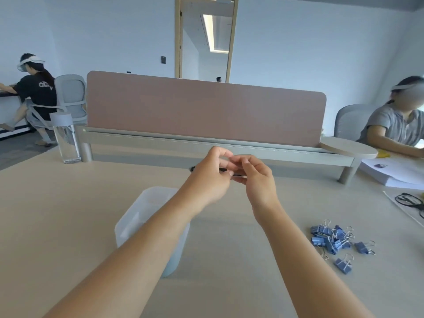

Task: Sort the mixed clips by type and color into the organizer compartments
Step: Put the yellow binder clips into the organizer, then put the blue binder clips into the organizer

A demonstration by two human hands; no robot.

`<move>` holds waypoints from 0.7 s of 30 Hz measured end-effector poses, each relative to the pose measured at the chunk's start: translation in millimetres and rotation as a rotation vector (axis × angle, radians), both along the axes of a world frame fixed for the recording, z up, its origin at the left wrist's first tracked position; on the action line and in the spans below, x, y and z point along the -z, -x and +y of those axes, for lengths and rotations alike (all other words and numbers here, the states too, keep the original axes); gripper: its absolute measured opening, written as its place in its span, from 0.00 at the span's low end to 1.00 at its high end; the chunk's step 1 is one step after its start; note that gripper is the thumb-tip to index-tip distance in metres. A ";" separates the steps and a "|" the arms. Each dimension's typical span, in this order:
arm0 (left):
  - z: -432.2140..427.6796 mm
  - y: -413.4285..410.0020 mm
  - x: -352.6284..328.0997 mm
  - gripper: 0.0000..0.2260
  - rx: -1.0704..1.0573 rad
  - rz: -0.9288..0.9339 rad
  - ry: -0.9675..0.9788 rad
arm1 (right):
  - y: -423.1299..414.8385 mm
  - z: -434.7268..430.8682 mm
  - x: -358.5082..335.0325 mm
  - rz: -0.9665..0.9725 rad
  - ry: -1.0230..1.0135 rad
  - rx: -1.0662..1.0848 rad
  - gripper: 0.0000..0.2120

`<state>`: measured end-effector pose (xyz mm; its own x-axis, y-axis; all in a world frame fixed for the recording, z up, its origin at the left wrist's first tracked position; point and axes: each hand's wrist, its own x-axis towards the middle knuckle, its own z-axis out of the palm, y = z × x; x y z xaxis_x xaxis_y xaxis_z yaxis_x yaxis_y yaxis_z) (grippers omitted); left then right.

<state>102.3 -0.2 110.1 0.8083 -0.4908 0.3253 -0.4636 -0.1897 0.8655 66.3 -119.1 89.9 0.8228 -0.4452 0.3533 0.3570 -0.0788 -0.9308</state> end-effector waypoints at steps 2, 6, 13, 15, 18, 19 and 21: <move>-31.5 15.5 -0.2 0.11 0.043 -0.001 0.008 | 22.0 -27.2 -1.2 0.006 0.069 0.042 0.14; -91.5 46.1 12.6 0.12 0.150 0.030 -0.044 | 68.8 -88.7 11.5 0.089 0.305 0.199 0.11; -152.6 71.6 58.2 0.25 0.323 0.083 -0.439 | 161.0 -179.4 55.0 0.365 0.825 0.334 0.26; -159.6 76.8 65.7 0.34 0.378 0.064 -0.602 | 180.7 -197.9 64.9 0.490 0.867 0.304 0.42; -162.8 77.5 72.4 0.41 0.385 0.026 -0.759 | 188.6 -215.1 78.8 0.669 0.908 0.232 0.57; -162.7 76.0 72.6 0.43 0.384 0.023 -0.789 | 185.7 -217.2 81.2 0.701 0.919 0.213 0.60; -172.1 75.7 73.6 0.44 0.385 0.029 -0.817 | 181.8 -223.7 86.9 0.725 0.908 0.178 0.63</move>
